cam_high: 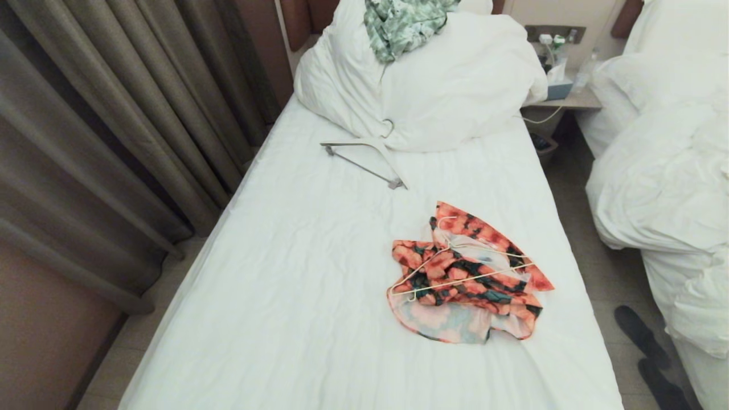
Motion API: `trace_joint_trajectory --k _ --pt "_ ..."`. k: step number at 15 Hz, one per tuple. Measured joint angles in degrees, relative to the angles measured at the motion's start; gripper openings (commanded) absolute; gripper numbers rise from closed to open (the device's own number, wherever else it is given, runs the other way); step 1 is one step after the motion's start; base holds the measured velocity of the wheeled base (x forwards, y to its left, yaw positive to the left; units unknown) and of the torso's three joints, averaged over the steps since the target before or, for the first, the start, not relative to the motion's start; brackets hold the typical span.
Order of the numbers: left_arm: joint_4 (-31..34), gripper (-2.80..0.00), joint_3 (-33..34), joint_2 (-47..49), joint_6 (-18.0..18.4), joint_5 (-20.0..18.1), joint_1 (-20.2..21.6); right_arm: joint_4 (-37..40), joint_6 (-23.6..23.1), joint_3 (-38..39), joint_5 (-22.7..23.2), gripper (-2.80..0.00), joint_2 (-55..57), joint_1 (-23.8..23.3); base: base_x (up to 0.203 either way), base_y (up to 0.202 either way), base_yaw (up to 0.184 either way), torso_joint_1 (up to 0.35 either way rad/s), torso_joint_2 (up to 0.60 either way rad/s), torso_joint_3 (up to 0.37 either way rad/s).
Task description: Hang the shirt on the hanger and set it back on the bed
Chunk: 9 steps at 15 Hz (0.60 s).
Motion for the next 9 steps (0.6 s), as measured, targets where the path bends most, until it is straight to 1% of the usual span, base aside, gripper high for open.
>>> trace_joint_trajectory --k 9 --pt "-0.03 -2.8 0.01 0.02 -0.02 0.01 0.0 0.05 0.23 -0.03 -0.07 -2.8 0.02 0.0 0.0 0.0 0.0 0.0 0.0 0.0"
